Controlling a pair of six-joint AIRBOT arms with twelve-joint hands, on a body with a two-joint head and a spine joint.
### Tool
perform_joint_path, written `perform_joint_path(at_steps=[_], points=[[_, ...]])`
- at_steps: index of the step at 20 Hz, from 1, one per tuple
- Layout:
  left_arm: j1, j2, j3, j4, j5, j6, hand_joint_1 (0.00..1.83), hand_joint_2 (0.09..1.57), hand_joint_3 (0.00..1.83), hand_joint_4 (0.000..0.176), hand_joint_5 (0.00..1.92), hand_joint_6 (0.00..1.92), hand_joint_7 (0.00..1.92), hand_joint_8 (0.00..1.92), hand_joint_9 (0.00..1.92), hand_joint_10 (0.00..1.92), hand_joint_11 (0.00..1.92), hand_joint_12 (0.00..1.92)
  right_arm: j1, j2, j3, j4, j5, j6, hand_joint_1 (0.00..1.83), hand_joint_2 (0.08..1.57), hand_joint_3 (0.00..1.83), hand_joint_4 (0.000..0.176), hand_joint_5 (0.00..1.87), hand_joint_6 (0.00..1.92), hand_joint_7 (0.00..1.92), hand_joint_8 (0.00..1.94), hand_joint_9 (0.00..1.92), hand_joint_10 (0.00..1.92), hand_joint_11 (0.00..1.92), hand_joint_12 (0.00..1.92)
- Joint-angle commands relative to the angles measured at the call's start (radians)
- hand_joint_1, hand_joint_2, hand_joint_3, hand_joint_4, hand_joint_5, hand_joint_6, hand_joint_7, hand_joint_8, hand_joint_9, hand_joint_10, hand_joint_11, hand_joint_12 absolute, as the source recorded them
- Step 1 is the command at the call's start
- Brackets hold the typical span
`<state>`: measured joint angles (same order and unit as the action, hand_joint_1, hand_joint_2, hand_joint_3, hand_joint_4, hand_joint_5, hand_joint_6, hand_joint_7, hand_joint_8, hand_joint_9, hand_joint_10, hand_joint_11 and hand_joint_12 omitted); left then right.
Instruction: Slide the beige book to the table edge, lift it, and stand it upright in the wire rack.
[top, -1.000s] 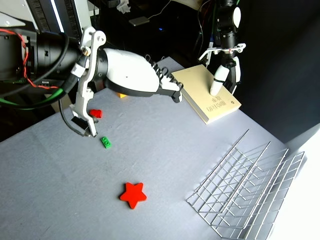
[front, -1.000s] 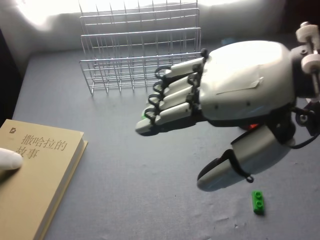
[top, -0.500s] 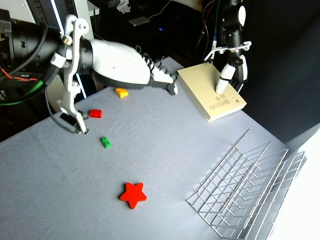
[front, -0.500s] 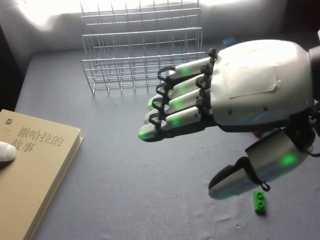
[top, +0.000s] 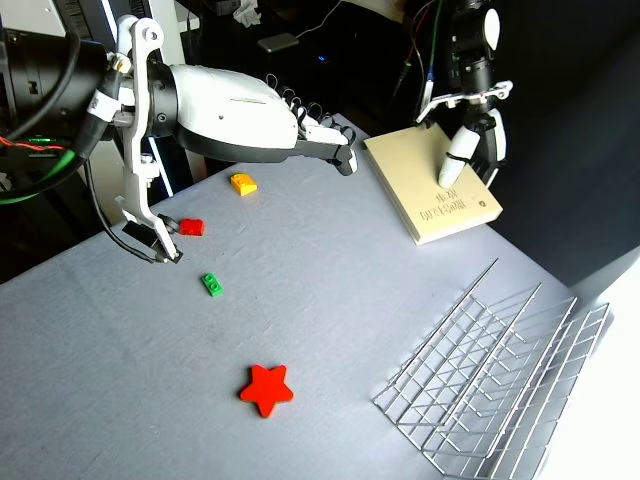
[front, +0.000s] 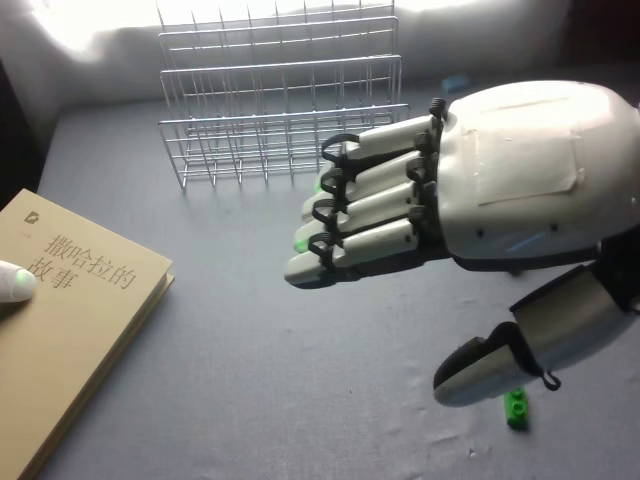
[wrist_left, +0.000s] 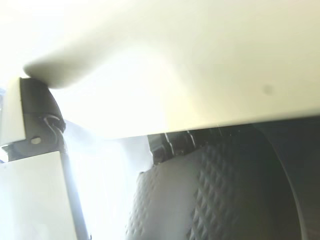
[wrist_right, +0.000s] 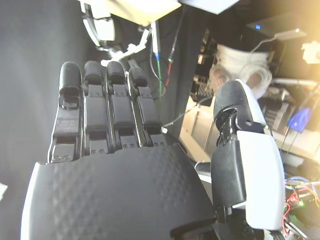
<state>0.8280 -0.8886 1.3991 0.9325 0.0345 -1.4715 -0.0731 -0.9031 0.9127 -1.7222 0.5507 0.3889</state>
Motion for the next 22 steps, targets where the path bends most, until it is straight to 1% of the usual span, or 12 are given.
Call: perform_joint_path(at_steps=[1,3,7,8,10,11,12,13,14,16,20,22], points=[[-0.007,0.005,0.013,0.032,-0.003,0.015,1.36,1.19,0.00,0.000,0.81,1.10,0.80,1.32,0.79,1.44,0.68,1.50,0.007,0.005,-0.002,0.063,0.014,-0.003,0.18,1.13,0.00,0.000,0.24,0.01,0.26,0.01,0.27,0.01,0.00,0.70],[-0.018,0.010,0.017,0.046,-0.016,0.015,1.35,1.20,0.00,0.000,0.80,1.13,0.76,1.37,0.76,1.48,0.67,1.52,0.005,0.005,-0.002,0.064,0.023,-0.003,0.15,1.14,0.00,0.000,0.25,0.00,0.27,0.00,0.26,0.00,0.00,0.67],[-0.046,0.038,0.015,0.084,-0.019,0.015,1.35,1.20,0.00,0.000,0.80,1.13,0.76,1.36,0.78,1.46,0.69,1.50,0.006,0.005,-0.002,0.065,0.029,-0.003,0.14,1.15,0.00,0.000,0.22,0.00,0.24,0.00,0.24,0.00,0.00,0.63],[-0.048,0.043,0.015,0.092,-0.021,0.015,1.35,1.20,0.00,0.000,0.79,1.14,0.77,1.35,0.78,1.47,0.68,1.50,0.006,0.005,-0.002,0.065,0.031,-0.004,0.15,1.15,0.00,0.000,0.24,0.01,0.26,0.01,0.26,0.01,0.00,0.67],[-0.079,0.060,0.018,0.144,-0.024,0.015,1.35,1.20,0.00,0.000,0.79,1.13,0.76,1.35,0.78,1.47,0.71,1.51,0.005,0.005,-0.002,0.065,0.036,-0.007,0.15,1.15,0.00,0.000,0.23,0.00,0.25,0.00,0.25,0.00,0.00,0.66],[-0.093,0.062,0.020,0.155,-0.026,0.015,1.35,1.20,0.00,0.000,0.77,1.16,0.77,1.34,0.78,1.46,0.71,1.49,0.005,0.005,-0.002,0.065,0.039,-0.007,0.15,1.15,0.00,0.000,0.23,0.00,0.25,0.00,0.25,0.00,0.00,0.65],[-0.107,0.063,0.024,0.162,-0.031,0.015,1.34,1.20,0.00,0.000,0.80,1.12,0.78,1.34,0.79,1.48,0.69,1.50,0.005,0.005,-0.002,0.065,0.040,-0.007,0.14,1.16,0.00,0.000,0.23,0.00,0.24,0.00,0.25,0.00,0.00,0.64],[-0.121,0.066,0.029,0.163,-0.038,0.024,1.35,1.20,0.00,0.000,0.78,1.15,0.76,1.36,0.78,1.47,0.71,1.50,0.006,0.005,-0.002,0.065,0.039,-0.007,0.12,1.17,0.00,0.000,0.22,0.00,0.24,0.00,0.24,0.00,0.00,0.62],[-0.128,0.069,0.031,0.163,-0.044,0.030,1.34,1.19,0.00,0.000,0.80,1.12,0.79,1.33,0.81,1.46,0.71,1.49,0.007,0.005,-0.001,0.065,0.039,-0.007,0.12,1.16,0.00,0.000,0.22,0.00,0.24,0.00,0.24,0.00,0.00,0.61],[-0.142,0.080,0.032,0.163,-0.050,0.045,1.34,1.20,0.00,0.000,0.80,1.13,0.77,1.34,0.80,1.47,0.71,1.49,0.007,0.005,-0.002,0.065,0.040,-0.007,0.15,1.15,0.00,0.000,0.24,0.00,0.25,0.00,0.25,0.00,0.00,0.64],[-0.166,0.098,0.044,0.163,-0.076,0.073,1.34,1.20,0.00,0.000,0.77,1.19,0.79,1.31,0.82,1.42,0.74,1.42,0.007,0.005,-0.002,0.065,0.042,-0.008,0.15,1.15,0.00,0.000,0.23,0.00,0.25,0.00,0.25,0.00,0.00,0.66],[-0.177,0.100,0.053,0.163,-0.091,0.078,1.34,1.19,0.00,0.000,0.79,1.17,0.79,1.30,0.84,1.40,0.76,1.39,0.008,0.004,-0.002,0.065,0.043,-0.008,0.14,1.15,0.00,0.000,0.23,0.00,0.25,0.00,0.25,0.00,0.00,0.67]])
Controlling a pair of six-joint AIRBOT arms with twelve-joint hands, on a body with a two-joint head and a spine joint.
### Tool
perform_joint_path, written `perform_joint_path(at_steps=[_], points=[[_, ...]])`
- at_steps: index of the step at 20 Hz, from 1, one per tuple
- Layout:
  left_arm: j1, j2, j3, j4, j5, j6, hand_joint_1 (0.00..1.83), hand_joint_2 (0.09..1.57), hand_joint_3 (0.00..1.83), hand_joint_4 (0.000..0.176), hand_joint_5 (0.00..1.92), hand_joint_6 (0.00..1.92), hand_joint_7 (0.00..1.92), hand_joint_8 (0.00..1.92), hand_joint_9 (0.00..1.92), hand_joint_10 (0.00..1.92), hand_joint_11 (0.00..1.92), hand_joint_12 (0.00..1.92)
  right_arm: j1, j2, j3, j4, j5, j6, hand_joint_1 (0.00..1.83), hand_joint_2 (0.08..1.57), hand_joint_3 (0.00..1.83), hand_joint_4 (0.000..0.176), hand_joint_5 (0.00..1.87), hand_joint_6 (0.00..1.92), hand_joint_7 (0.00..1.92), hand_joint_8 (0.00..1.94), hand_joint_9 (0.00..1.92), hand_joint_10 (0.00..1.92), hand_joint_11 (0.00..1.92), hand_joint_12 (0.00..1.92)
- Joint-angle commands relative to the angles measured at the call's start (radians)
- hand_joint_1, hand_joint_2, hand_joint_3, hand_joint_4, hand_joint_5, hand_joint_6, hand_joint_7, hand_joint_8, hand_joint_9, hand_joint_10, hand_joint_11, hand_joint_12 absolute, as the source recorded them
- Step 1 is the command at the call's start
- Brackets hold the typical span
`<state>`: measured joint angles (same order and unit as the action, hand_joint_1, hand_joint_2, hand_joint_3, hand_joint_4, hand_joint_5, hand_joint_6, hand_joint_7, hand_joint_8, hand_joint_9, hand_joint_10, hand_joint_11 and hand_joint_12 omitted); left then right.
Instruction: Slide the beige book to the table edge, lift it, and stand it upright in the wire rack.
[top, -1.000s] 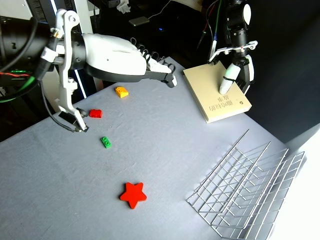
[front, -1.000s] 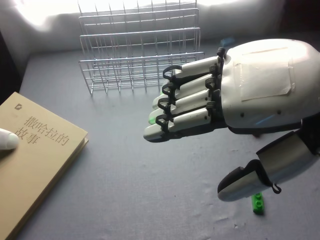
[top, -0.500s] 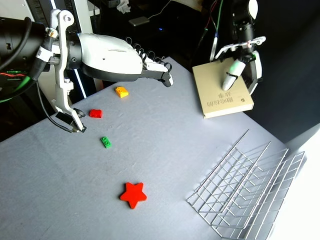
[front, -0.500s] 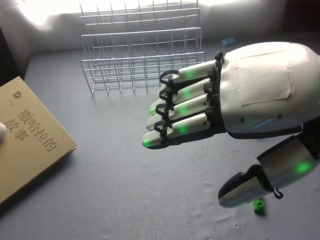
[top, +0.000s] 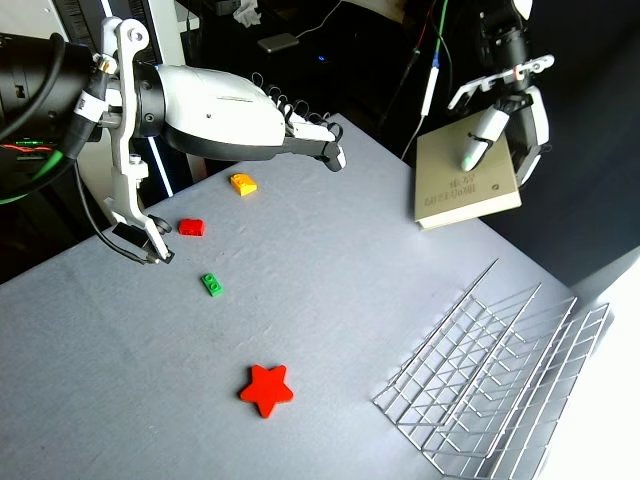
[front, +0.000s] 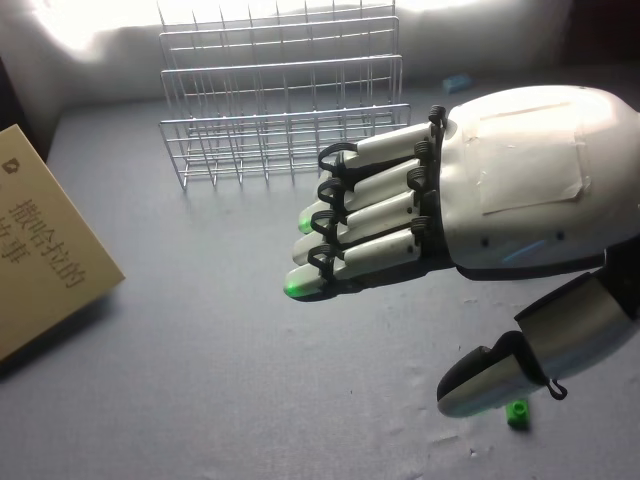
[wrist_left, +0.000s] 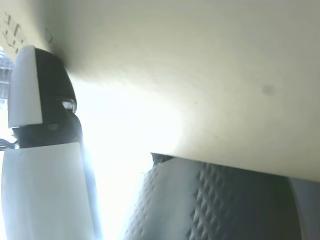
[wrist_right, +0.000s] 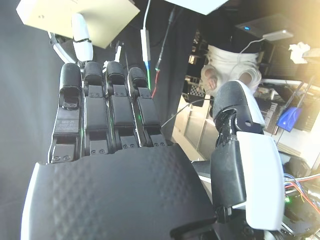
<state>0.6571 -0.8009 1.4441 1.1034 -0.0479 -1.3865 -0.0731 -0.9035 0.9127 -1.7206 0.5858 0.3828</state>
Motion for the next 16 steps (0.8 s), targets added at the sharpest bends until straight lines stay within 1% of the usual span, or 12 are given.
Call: perform_joint_path(at_steps=[1,2,3,4,6,7,10,11,12,13,15,16], points=[[-0.016,0.016,0.013,-0.008,-0.014,-0.003,1.35,1.19,0.00,0.000,0.78,1.19,0.79,1.30,0.83,1.39,0.76,1.38,0.008,0.003,-0.002,0.064,0.008,-0.002,0.16,1.15,0.00,0.000,0.23,0.00,0.25,0.00,0.24,0.00,0.00,0.65],[-0.021,0.018,0.016,-0.008,-0.018,0.000,1.35,1.19,0.00,0.000,0.78,1.19,0.77,1.31,0.82,1.40,0.75,1.38,0.007,0.003,-0.002,0.064,0.008,-0.002,0.15,1.15,0.00,0.000,0.23,0.00,0.25,0.00,0.24,0.00,0.00,0.66],[-0.030,0.023,0.017,-0.008,-0.017,0.005,1.34,1.19,0.00,0.000,0.79,1.15,0.80,1.29,0.84,1.40,0.76,1.38,0.007,0.003,-0.002,0.064,0.009,-0.002,0.13,1.15,0.00,0.000,0.23,0.00,0.26,0.01,0.25,0.01,0.00,0.66],[-0.037,0.027,0.017,-0.008,-0.014,0.008,1.34,1.18,0.00,0.000,0.80,1.15,0.81,1.28,0.85,1.39,0.75,1.40,0.007,0.003,-0.002,0.064,0.009,-0.002,0.13,1.16,0.00,0.000,0.22,0.00,0.24,0.00,0.24,0.00,0.00,0.62],[-0.051,0.033,0.017,-0.018,-0.016,0.014,1.34,1.18,0.00,0.000,0.80,1.15,0.81,1.26,0.86,1.38,0.76,1.39,0.007,0.002,-0.002,0.064,0.009,-0.002,0.14,1.15,0.00,0.000,0.23,0.00,0.25,0.00,0.24,0.00,0.00,0.66],[-0.059,0.035,0.016,-0.018,-0.020,0.015,1.34,1.18,0.00,0.000,0.78,1.17,0.81,1.27,0.86,1.38,0.77,1.39,0.007,0.001,-0.002,0.064,0.009,-0.002,0.15,1.15,0.00,0.000,0.21,0.00,0.23,0.00,0.23,0.00,0.00,0.62],[-0.068,0.044,0.013,-0.018,-0.026,0.016,1.34,1.19,0.00,0.000,0.78,1.18,0.80,1.28,0.84,1.40,0.73,1.41,0.007,0.000,-0.002,0.064,0.009,-0.002,0.18,1.14,0.00,0.000,0.23,0.00,0.25,0.00,0.25,0.01,0.00,0.70],[-0.072,0.047,0.014,-0.020,-0.030,0.020,1.34,1.18,0.00,0.000,0.80,1.15,0.80,1.27,0.84,1.39,0.74,1.40,0.007,0.000,-0.002,0.064,0.009,-0.002,0.17,1.14,0.00,0.000,0.21,0.00,0.22,0.00,0.23,0.00,0.00,0.65],[-0.077,0.048,0.016,-0.027,-0.037,0.037,1.34,1.18,0.00,0.000,0.79,1.18,0.81,1.25,0.85,1.38,0.74,1.40,0.007,0.000,-0.002,0.064,0.009,-0.002,0.15,1.15,0.00,0.000,0.21,0.00,0.22,0.00,0.24,0.00,0.00,0.66],[-0.081,0.051,0.017,-0.037,-0.042,0.055,1.34,1.19,0.00,0.000,0.76,1.22,0.80,1.28,0.83,1.40,0.74,1.41,0.007,0.000,-0.003,0.064,0.011,-0.002,0.16,1.14,0.00,0.000,0.22,0.00,0.24,0.00,0.25,0.01,0.00,0.68],[-0.091,0.058,0.021,-0.074,-0.058,0.127,1.34,1.19,0.00,0.000,0.79,1.15,0.80,1.29,0.84,1.40,0.74,1.42,0.007,0.001,-0.003,0.064,0.015,-0.002,0.17,1.14,0.00,0.000,0.24,0.01,0.25,0.01,0.26,0.01,0.00,0.70],[-0.098,0.061,0.028,-0.122,-0.076,0.208,1.34,1.19,0.00,0.000,0.78,1.17,0.78,1.31,0.83,1.41,0.74,1.41,0.007,0.003,-0.003,0.064,0.019,-0.004,0.18,1.15,0.00,0.000,0.23,0.01,0.25,0.01,0.26,0.01,0.00,0.70]])
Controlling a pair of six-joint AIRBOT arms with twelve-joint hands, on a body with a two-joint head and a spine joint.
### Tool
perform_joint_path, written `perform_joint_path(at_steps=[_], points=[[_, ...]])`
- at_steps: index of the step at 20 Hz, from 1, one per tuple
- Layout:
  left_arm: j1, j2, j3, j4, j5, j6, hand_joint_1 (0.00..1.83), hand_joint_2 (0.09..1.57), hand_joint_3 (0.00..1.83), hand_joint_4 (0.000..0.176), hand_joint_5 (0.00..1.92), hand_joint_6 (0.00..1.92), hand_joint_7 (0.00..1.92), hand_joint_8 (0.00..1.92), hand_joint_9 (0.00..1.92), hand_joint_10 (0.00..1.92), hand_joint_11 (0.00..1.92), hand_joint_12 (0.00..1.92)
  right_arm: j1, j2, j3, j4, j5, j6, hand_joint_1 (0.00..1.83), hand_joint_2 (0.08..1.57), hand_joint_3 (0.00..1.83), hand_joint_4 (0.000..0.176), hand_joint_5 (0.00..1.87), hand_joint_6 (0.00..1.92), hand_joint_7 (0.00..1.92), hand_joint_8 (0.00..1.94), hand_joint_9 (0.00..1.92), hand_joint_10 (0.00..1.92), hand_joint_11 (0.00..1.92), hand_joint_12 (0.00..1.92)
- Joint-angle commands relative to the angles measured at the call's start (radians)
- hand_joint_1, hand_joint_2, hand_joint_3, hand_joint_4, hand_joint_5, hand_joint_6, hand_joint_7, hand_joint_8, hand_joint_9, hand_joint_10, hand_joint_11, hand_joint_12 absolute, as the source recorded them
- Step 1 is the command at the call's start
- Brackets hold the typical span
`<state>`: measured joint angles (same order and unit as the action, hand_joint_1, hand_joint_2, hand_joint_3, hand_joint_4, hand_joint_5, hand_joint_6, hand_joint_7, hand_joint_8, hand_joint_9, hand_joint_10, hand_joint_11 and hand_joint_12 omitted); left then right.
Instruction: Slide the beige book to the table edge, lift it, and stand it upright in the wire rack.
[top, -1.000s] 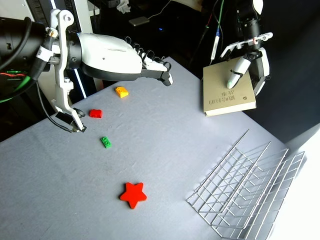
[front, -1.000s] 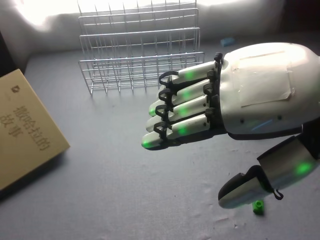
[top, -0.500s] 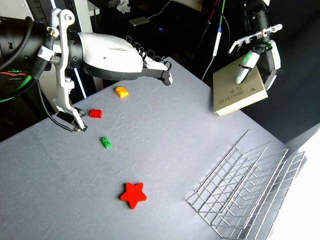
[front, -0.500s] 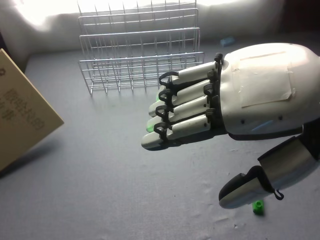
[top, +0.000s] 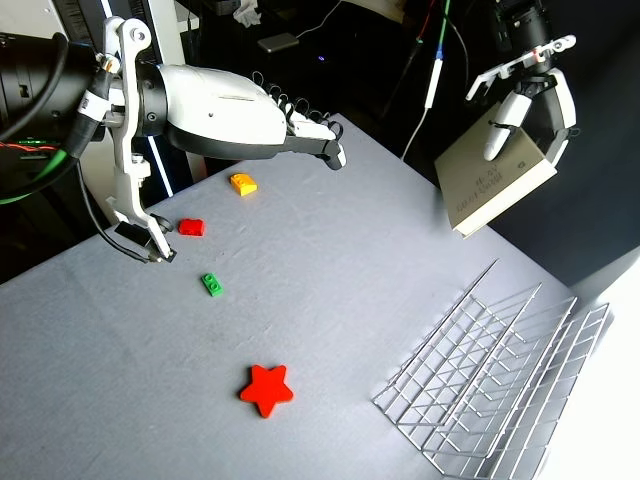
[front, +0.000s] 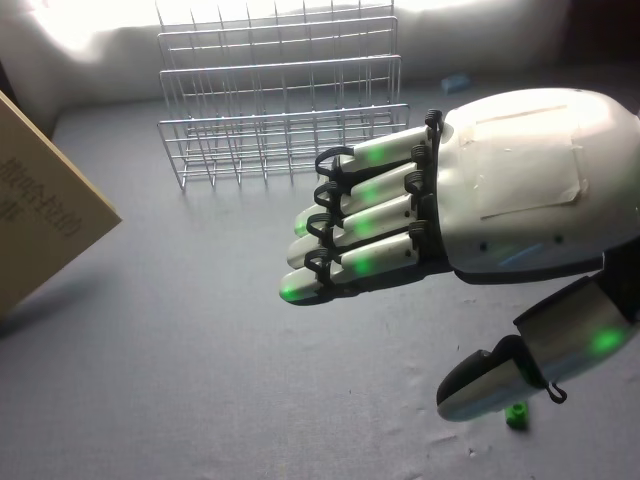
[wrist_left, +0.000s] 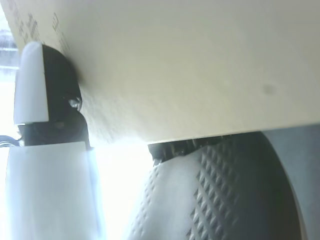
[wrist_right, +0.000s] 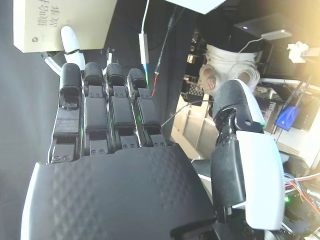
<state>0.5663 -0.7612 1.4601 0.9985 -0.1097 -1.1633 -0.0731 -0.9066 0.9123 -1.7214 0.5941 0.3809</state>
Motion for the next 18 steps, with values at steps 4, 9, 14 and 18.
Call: perform_joint_path(at_steps=[4,9,14,18], points=[[-0.012,0.030,0.037,-0.090,-0.090,0.109,1.34,1.19,0.00,0.000,0.74,1.21,0.81,1.28,0.86,1.38,0.76,1.40,0.007,0.023,-0.007,0.065,0.011,-0.003,0.17,1.14,0.00,0.000,0.25,0.00,0.26,0.00,0.28,0.00,0.00,0.78],[-0.023,0.045,0.044,-0.324,-0.119,0.391,1.34,1.19,0.00,0.000,0.76,1.22,0.79,1.29,0.84,1.39,0.76,1.40,0.003,0.028,-0.021,0.127,0.019,-0.054,0.16,1.15,0.00,0.000,0.21,0.00,0.23,0.00,0.24,0.00,0.00,0.67],[-0.016,0.035,0.047,-0.781,-0.270,0.791,1.34,1.19,0.00,0.000,0.78,1.18,0.80,1.28,0.85,1.38,0.76,1.40,0.003,0.028,-0.057,0.152,0.068,-0.087,0.19,1.14,0.00,0.000,0.23,0.00,0.24,0.00,0.25,0.00,0.00,0.67],[0.015,0.021,0.057,-0.995,-0.471,0.940,1.34,1.19,0.00,0.000,0.75,1.22,0.81,1.28,0.85,1.38,0.75,1.40,0.004,0.027,-0.076,0.219,0.124,-0.153,0.20,1.13,0.00,0.000,0.26,0.01,0.26,0.00,0.27,0.01,0.00,0.71]])
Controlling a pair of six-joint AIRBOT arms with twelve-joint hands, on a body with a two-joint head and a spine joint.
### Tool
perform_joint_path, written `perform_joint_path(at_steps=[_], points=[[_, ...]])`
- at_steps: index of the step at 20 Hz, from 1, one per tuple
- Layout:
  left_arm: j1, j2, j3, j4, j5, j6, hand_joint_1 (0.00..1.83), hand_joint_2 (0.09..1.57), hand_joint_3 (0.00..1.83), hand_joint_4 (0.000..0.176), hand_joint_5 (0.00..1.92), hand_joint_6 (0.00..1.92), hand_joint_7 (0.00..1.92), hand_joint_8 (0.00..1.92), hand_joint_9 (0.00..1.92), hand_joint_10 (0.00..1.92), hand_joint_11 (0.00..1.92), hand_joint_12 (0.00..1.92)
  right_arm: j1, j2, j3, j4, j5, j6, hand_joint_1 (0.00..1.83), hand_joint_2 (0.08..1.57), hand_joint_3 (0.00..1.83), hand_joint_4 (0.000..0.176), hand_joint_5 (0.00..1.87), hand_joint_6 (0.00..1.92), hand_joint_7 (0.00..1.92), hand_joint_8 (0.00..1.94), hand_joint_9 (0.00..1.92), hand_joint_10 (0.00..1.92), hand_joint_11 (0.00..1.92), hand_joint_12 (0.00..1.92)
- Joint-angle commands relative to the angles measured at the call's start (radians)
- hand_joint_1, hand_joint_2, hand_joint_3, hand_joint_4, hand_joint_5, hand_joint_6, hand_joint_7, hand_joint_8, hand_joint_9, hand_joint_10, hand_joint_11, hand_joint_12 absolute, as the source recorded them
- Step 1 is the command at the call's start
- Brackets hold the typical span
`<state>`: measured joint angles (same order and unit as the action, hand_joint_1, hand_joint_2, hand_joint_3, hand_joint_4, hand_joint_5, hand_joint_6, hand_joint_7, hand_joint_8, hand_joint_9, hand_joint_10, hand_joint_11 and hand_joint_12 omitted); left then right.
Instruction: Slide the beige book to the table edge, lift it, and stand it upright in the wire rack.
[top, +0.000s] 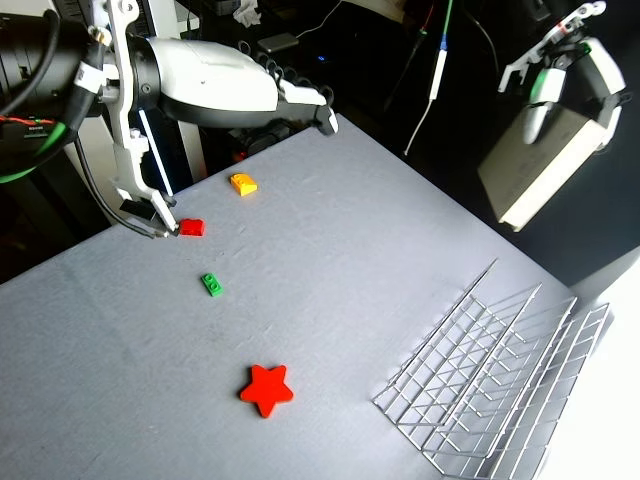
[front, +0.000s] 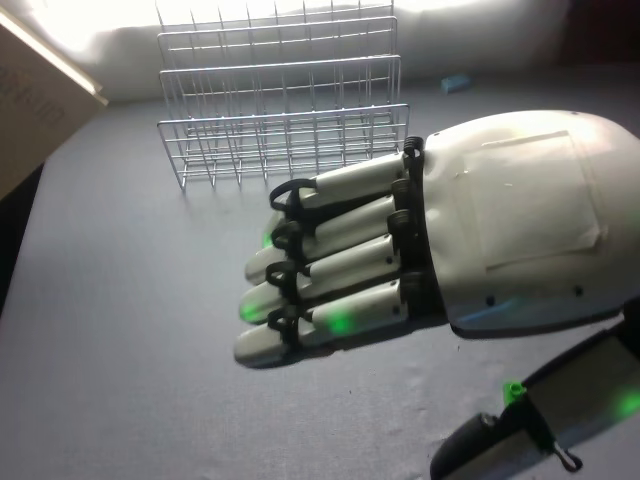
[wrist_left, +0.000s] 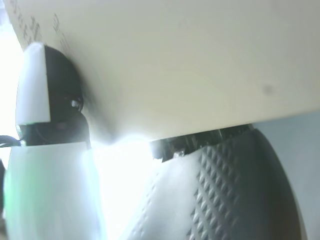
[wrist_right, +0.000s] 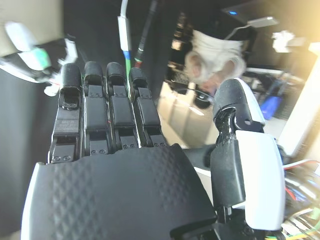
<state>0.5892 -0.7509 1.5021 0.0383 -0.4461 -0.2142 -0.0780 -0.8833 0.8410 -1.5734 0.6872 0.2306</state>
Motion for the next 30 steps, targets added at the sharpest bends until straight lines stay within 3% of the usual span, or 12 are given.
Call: perform_joint_path(at_steps=[1,4,8,10,14,16,19,22,30], points=[[-0.005,0.009,0.016,-0.046,-0.171,-0.008,1.34,1.19,0.00,0.000,0.76,1.21,0.79,1.29,0.84,1.39,0.75,1.40,0.009,0.003,-0.006,0.077,0.041,-0.009,0.18,1.14,0.00,0.000,0.24,0.00,0.25,0.00,0.25,0.00,0.00,0.68],[0.007,-0.001,0.014,-0.098,-0.286,-0.025,1.34,1.19,0.00,0.000,0.77,1.19,0.80,1.29,0.84,1.40,0.74,1.40,0.009,0.002,-0.006,0.078,0.099,-0.029,0.14,1.15,0.00,0.000,0.23,0.00,0.24,0.00,0.25,0.00,0.00,0.69],[0.016,-0.004,0.005,-0.104,-0.414,-0.068,1.34,1.20,0.00,0.000,0.76,1.22,0.79,1.29,0.83,1.41,0.73,1.42,0.009,0.000,-0.006,0.090,0.182,-0.043,0.17,1.14,0.00,0.000,0.26,0.01,0.28,0.01,0.29,0.01,0.00,0.78],[0.021,-0.005,-0.001,-0.104,-0.482,-0.068,1.34,1.20,0.00,0.000,0.75,1.22,0.80,1.29,0.83,1.41,0.73,1.42,0.009,0.000,-0.006,0.102,0.203,-0.057,0.17,1.14,0.00,0.000,0.22,0.00,0.23,0.00,0.24,0.01,0.00,0.65],[0.028,-0.008,-0.020,-0.102,-0.546,-0.164,1.35,1.20,0.00,0.000,0.76,1.23,0.79,1.29,0.80,1.43,0.66,1.47,0.010,0.000,-0.005,0.129,0.213,-0.075,0.20,1.13,0.00,0.000,0.25,0.01,0.27,0.01,0.27,0.01,0.00,0.74],[0.031,-0.013,-0.033,-0.102,-0.571,-0.230,1.34,1.20,0.00,0.000,0.77,1.20,0.81,1.28,0.80,1.43,0.64,1.48,0.011,0.000,-0.002,0.132,0.211,-0.075,0.17,1.14,0.00,0.000,0.23,0.00,0.25,0.00,0.26,0.00,0.00,0.70],[0.031,-0.017,-0.053,-0.116,-0.587,-0.274,1.34,1.20,0.00,0.000,0.76,1.21,0.80,1.29,0.82,1.42,0.70,1.44,0.009,0.001,-0.002,0.132,0.188,-0.075,0.19,1.14,0.00,0.000,0.23,0.00,0.24,0.00,0.26,0.00,0.00,0.69],[0.024,-0.038,-0.076,-0.202,-0.617,-0.274,1.35,1.20,0.00,0.000,0.78,1.21,0.77,1.33,0.78,1.43,0.69,1.41,0.010,0.001,0.002,0.132,0.102,-0.076,0.20,1.13,0.00,0.000,0.24,0.01,0.26,0.01,0.27,0.01,0.00,0.69],[-0.083,-0.101,-0.028,-0.214,-0.645,-0.274,1.33,1.20,0.00,0.000,0.76,1.23,0.78,1.32,0.81,1.41,0.71,1.39,-0.006,0.000,0.010,0.128,0.017,-0.099,0.17,1.15,0.00,0.000,0.24,0.00,0.27,0.00,0.28,0.00,0.00,0.72]])
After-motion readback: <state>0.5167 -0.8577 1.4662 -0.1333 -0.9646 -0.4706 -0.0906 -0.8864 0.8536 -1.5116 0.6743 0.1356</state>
